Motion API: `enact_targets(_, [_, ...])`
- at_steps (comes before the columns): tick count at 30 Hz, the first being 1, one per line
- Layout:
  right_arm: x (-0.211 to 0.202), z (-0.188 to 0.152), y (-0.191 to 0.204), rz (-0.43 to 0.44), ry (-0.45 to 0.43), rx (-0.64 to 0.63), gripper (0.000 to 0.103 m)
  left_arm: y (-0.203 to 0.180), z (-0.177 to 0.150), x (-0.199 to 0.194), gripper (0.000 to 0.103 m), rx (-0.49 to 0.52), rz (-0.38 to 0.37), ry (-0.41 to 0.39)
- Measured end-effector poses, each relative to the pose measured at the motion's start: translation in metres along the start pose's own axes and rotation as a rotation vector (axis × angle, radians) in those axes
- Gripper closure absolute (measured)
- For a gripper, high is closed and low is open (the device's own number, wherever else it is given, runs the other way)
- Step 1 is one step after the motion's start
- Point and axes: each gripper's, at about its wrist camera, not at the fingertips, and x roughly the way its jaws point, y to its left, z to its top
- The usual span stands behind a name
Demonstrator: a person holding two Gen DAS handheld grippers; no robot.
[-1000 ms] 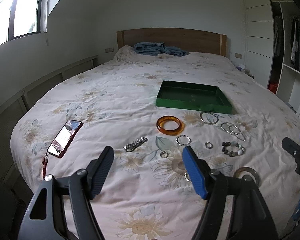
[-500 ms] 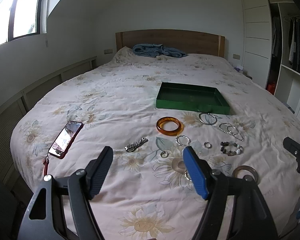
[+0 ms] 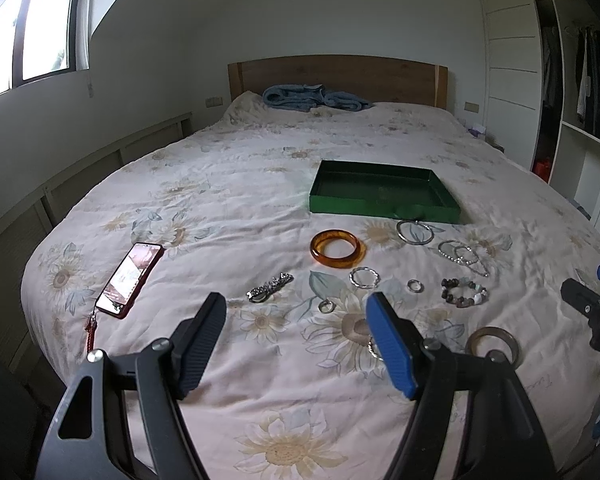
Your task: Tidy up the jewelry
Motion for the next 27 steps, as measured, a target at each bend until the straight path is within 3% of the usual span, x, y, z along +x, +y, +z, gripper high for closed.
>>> enact_targets(15, [0.014,-0.001,0.001,0.032,0.024,-0.011,0.001,-0.005,-0.003,0.018,0.032,0.012,0.005,0.033])
enact_targets(27, [0.024,-0.004,-0.001,0.058,0.056,-0.013,0.007,-0.01,-0.006,0.032,0.032,0.021,-0.014,0.085])
